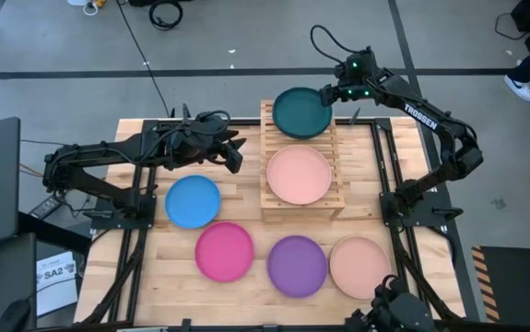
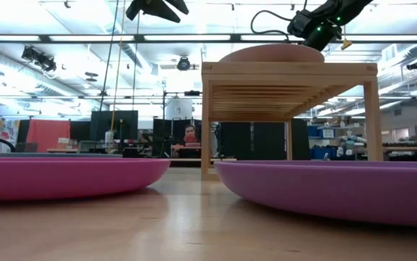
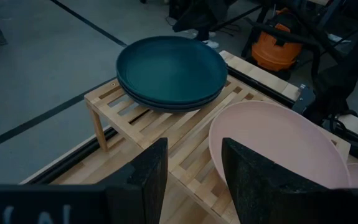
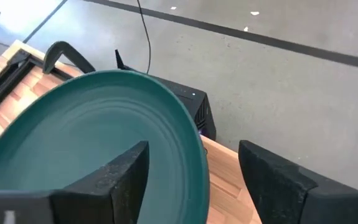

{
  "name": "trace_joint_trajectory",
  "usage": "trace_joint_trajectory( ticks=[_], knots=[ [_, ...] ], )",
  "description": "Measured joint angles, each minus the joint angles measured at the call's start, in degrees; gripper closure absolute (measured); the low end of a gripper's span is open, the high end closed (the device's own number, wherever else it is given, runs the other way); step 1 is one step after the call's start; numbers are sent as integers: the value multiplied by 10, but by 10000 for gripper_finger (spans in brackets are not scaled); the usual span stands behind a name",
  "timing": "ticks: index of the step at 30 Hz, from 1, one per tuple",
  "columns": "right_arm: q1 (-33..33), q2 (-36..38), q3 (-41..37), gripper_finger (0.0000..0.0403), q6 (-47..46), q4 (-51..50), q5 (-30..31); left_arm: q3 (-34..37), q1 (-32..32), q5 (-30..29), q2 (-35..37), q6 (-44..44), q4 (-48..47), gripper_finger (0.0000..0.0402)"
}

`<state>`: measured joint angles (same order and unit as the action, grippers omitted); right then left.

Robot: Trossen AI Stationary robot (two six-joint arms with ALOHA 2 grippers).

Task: Place and stack plates onto a shelf
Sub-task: Stack the light pink plate on top of the light pink plate

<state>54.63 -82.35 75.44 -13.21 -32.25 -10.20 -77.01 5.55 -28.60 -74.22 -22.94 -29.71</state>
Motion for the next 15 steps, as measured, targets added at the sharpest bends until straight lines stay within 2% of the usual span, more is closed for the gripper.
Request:
trace_joint_trajectory(
  ticks=[7,15],
  knots=[
    [0,0,10,151,33,-9,-1,0,0,0,0,0,-2,244],
    [0,1,98,150,34,-81,-4,0,0,0,0,0,-4,244]
  ],
)
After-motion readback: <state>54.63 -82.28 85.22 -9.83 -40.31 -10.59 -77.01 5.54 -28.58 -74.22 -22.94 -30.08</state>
